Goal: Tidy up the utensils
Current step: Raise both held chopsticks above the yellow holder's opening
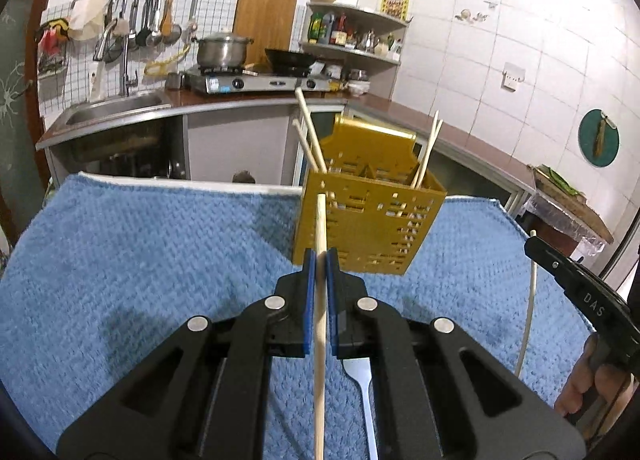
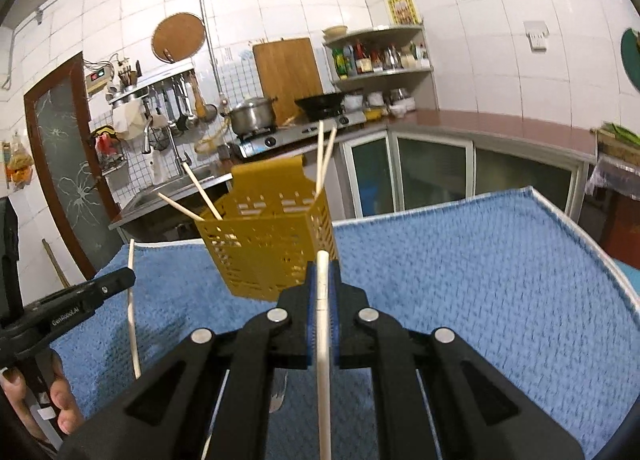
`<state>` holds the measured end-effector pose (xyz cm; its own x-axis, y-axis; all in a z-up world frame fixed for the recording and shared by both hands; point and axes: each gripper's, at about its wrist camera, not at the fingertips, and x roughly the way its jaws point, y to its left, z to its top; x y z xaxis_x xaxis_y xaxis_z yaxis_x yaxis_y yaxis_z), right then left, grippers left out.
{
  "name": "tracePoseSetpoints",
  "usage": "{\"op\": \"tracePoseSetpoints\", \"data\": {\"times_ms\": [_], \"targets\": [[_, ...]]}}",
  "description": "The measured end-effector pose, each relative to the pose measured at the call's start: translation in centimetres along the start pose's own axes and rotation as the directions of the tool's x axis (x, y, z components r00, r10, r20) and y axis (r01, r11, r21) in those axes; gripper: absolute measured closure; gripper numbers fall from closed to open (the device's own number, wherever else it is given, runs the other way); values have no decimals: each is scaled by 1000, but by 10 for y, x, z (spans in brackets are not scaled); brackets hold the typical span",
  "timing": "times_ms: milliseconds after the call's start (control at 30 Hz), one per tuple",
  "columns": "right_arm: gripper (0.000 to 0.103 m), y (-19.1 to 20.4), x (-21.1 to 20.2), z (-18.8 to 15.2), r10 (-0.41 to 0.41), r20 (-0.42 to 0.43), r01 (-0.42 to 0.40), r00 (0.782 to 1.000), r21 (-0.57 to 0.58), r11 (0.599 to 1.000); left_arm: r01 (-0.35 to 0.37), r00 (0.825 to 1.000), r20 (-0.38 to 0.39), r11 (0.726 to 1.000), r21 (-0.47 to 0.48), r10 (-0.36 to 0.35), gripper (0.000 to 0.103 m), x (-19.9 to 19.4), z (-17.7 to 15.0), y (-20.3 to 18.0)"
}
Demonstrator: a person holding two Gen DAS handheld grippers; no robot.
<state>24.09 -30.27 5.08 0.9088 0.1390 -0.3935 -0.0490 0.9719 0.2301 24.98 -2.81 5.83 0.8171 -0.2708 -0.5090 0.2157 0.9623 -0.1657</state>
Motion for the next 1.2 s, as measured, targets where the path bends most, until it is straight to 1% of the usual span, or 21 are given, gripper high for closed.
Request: {"op": "tracePoseSetpoints", "data": {"times_ms": [200, 500, 633, 800, 933, 1033, 1133, 1200], "targets": [[97, 10, -7, 8, 3, 36, -2, 999, -23, 1000, 17, 999, 41, 1000, -2, -17, 99, -12, 12, 2], [97, 20, -17, 20, 5, 85, -2, 996, -34, 999, 17, 997, 76, 1000, -10, -17, 99, -22, 26, 6], [97, 21, -20, 31, 9, 114, -6, 993, -29, 1000, 19, 995, 100, 1000, 8, -19, 99, -28, 38, 1], [97, 25, -20, 57, 16, 164, -11, 986, -29, 999, 19, 992, 123, 999, 29, -22, 99, -30, 56, -5], [97, 27, -20, 83, 40, 209, -37, 977, -20, 999, 22, 989, 145, 999, 32, -27, 99, -30, 80, -10], [97, 29, -17, 107, 57, 260, -56, 964, -12, 998, 23, 987, 159, 999, 47, -30, 99, -27, 99, -18], [97, 33, -11, 127, 63, 304, -63, 950, -10, 998, 24, 979, 202, 999, 48, -33, 99, -23, 119, -26], [97, 34, -6, 142, 73, 343, -79, 937, 5, 997, 22, 971, 237, 999, 48, -33, 99, -22, 129, -31]]}}
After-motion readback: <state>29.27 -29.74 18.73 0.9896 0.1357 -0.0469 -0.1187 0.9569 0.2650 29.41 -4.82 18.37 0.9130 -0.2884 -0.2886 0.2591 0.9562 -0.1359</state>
